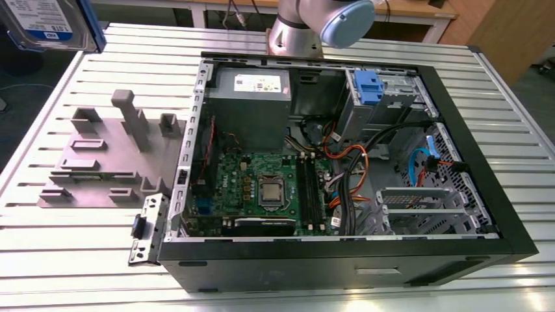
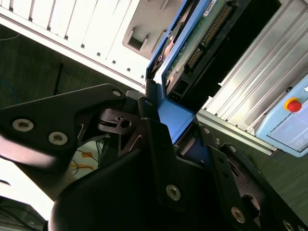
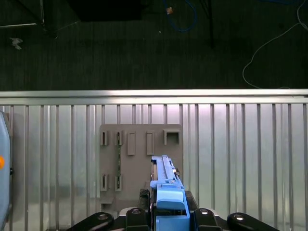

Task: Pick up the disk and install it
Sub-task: 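Pick up the disk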

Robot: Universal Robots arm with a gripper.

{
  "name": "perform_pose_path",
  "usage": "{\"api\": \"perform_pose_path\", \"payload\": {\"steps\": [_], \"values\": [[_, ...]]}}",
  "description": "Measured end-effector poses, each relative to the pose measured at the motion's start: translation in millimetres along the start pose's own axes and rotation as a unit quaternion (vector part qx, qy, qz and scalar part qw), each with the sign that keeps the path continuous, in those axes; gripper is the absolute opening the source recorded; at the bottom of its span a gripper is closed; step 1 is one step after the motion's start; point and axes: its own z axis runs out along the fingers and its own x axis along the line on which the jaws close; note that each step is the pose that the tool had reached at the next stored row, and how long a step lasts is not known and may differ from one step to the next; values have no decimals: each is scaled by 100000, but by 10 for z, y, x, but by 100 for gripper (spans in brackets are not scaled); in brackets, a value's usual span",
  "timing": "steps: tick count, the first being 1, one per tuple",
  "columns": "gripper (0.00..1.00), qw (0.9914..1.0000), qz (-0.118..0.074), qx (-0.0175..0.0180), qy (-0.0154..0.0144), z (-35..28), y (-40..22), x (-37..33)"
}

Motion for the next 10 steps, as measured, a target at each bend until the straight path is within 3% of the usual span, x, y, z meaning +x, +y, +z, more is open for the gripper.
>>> {"api": "perform_pose_path", "payload": {"steps": [7,10], "values": [[36,100000,1,-6,4,0,-14,34],[36,100000,-2,-5,1,-1,-57,46]]}}
